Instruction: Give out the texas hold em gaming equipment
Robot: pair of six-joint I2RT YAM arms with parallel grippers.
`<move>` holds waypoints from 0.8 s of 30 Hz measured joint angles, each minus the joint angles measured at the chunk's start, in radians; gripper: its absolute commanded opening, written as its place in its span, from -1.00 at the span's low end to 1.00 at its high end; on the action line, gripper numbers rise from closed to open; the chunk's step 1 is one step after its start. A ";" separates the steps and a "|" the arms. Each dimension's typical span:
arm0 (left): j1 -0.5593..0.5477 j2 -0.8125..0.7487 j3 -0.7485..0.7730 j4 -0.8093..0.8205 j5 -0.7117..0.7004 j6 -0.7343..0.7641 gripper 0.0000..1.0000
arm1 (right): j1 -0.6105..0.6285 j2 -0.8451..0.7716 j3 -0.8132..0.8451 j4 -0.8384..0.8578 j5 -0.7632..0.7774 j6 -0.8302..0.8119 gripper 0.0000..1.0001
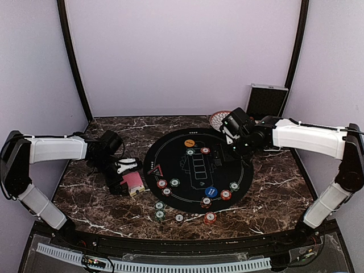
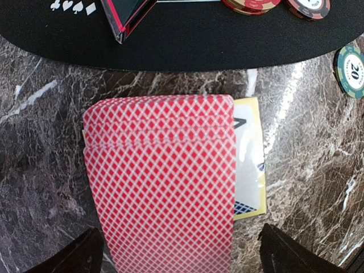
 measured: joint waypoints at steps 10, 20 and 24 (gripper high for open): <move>0.000 0.012 -0.001 0.019 -0.016 0.002 0.98 | 0.000 -0.003 0.001 0.000 -0.002 0.000 0.97; 0.000 0.018 -0.023 0.027 -0.040 0.007 0.97 | 0.000 -0.003 0.001 0.000 -0.006 0.000 0.97; 0.000 0.033 -0.026 0.045 -0.053 0.004 0.97 | 0.000 -0.003 0.001 0.000 -0.009 0.000 0.97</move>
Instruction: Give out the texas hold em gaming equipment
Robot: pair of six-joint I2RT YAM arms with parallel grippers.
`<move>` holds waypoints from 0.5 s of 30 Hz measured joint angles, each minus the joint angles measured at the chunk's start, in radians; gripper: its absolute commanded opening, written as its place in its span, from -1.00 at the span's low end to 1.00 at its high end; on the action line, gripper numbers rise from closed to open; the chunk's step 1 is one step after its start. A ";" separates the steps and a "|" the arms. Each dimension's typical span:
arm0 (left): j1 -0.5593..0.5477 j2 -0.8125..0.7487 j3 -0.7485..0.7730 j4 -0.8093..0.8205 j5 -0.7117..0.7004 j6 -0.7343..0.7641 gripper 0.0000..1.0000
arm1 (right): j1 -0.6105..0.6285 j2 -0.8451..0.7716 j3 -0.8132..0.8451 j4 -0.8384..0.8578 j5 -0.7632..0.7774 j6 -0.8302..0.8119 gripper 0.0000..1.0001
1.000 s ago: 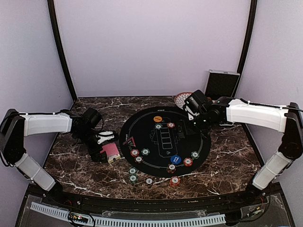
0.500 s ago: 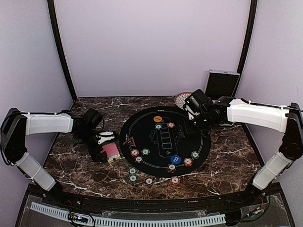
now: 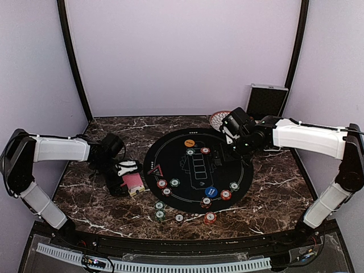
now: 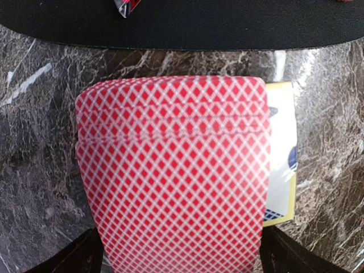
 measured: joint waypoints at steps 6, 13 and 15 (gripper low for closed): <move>0.000 0.021 0.000 0.021 -0.017 -0.006 0.97 | 0.000 0.000 0.000 0.000 -0.004 0.000 0.97; 0.000 0.023 0.000 0.023 -0.016 -0.008 0.98 | 0.000 0.000 0.000 0.003 -0.011 0.000 0.96; 0.000 0.023 0.000 0.023 -0.015 -0.007 0.98 | 0.000 0.000 0.000 0.004 -0.011 0.000 0.94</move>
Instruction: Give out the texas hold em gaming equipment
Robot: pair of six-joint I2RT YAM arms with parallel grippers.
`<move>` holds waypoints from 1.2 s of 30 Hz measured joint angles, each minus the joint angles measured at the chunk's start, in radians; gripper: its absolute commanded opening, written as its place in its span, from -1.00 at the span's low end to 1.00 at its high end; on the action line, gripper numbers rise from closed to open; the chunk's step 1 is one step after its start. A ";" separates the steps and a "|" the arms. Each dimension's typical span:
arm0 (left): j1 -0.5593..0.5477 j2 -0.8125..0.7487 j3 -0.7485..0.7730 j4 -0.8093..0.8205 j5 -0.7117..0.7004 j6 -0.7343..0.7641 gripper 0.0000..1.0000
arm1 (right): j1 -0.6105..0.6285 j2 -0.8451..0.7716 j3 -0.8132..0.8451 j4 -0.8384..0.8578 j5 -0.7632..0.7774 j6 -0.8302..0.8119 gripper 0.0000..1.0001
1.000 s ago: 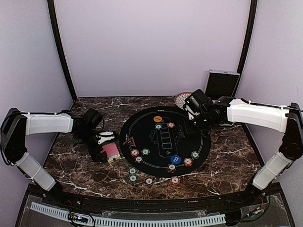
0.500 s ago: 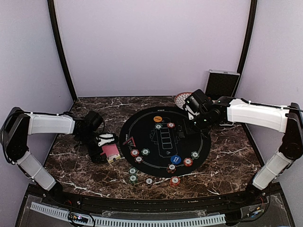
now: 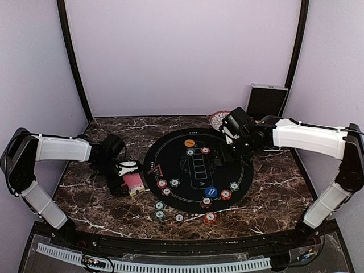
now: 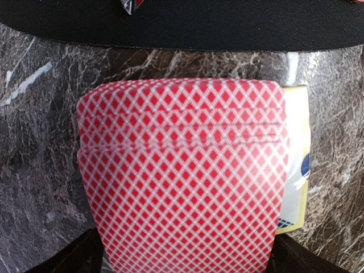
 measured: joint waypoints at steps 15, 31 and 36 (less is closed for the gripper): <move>0.000 0.000 0.000 0.000 0.007 0.015 0.72 | 0.000 0.000 0.000 0.001 -0.008 0.003 0.75; 0.000 0.007 0.000 0.003 0.005 0.029 0.42 | 0.003 0.000 0.000 0.018 -0.024 0.004 0.72; 0.000 0.007 -0.005 0.011 0.002 0.030 0.22 | 0.005 0.000 0.000 0.023 -0.032 0.004 0.69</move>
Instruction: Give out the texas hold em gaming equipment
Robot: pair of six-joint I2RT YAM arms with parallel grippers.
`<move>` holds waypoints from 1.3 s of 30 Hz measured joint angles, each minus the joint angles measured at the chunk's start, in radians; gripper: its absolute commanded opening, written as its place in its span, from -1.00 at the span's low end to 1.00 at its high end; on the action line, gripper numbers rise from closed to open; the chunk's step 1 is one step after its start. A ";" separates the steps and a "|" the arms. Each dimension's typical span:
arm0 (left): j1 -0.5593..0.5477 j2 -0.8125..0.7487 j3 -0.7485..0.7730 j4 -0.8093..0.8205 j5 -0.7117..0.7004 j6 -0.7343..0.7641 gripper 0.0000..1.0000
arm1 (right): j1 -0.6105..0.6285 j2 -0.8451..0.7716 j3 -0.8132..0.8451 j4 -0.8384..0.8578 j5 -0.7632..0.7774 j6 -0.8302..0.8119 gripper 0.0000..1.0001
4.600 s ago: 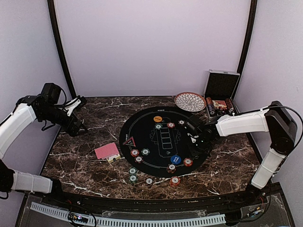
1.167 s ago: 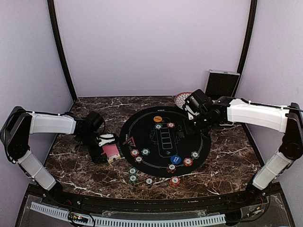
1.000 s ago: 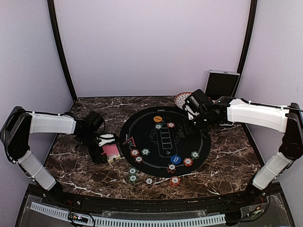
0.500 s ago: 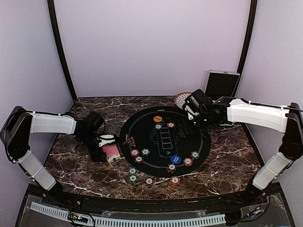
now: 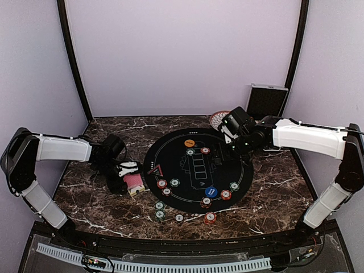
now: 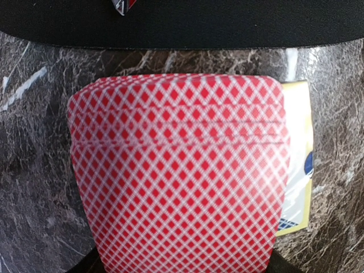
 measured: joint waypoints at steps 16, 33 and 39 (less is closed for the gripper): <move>0.000 -0.002 -0.005 0.008 -0.003 0.006 -0.98 | 0.001 0.000 0.000 0.016 -0.032 0.004 0.65; 0.000 -0.032 0.022 -0.040 0.006 0.002 -1.00 | 0.003 0.001 0.000 0.031 -0.060 0.007 0.62; 0.000 -0.040 0.044 -0.067 0.018 0.001 -1.00 | 0.003 0.001 0.000 0.032 -0.078 0.007 0.61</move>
